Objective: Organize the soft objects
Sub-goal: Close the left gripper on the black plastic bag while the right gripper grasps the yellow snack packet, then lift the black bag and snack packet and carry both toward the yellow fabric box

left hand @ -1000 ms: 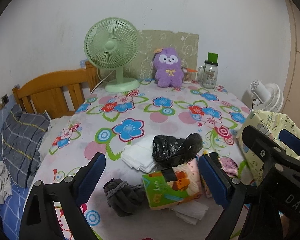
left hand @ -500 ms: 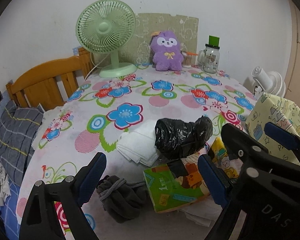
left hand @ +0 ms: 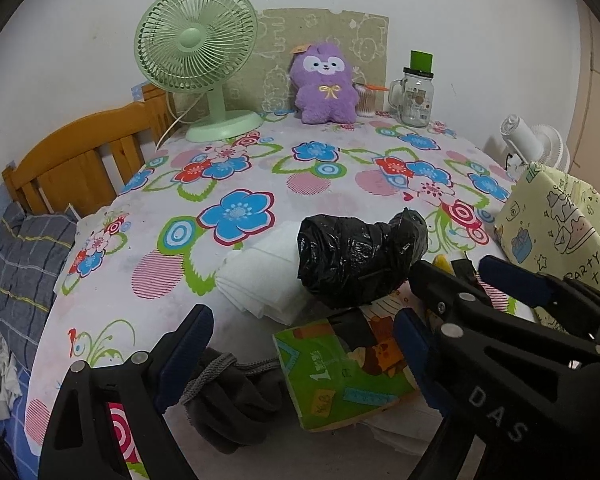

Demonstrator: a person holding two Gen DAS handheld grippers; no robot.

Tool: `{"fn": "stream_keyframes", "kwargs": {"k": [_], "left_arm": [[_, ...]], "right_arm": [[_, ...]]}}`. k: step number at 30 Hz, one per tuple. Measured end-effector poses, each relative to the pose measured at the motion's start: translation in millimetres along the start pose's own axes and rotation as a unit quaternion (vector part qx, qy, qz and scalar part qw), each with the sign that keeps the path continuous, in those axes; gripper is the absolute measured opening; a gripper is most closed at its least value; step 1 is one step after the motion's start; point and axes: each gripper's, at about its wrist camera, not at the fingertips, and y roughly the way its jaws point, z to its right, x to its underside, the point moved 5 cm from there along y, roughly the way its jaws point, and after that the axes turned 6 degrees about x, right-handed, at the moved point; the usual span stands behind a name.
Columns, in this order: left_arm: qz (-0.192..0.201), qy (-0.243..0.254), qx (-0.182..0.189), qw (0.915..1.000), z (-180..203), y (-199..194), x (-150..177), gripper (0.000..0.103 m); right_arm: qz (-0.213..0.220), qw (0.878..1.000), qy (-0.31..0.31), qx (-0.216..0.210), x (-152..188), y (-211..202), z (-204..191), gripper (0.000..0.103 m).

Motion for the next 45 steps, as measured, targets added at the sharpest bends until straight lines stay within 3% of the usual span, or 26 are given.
{"fn": "stream_keyframes", "kwargs": {"k": [9,26,40,42,45], "left_arm": [[-0.008,0.011,-0.005,0.9999,7,1,2,0.092],[0.021,0.012,-0.004,0.9997,23,-8,-22,0.093],[0.015,0.036,0.013,0.9992,35,19,-40,0.093],[0.009,0.034,0.009,0.9993,33,25,-41,0.090],[-0.003,0.028,0.021,0.9994,31,32,-39,0.076]], "right_arm": [[-0.017,1.000,-0.003,-0.002,4,3,2,0.030],[0.026,1.000,0.007,0.014,-14,-24,26,0.028],[0.023,0.999,0.016,0.021,-29,-12,34,0.028],[0.019,0.999,0.015,0.022,-29,-8,34,0.028],[0.011,1.000,0.015,0.022,-28,-1,33,0.028]]}}
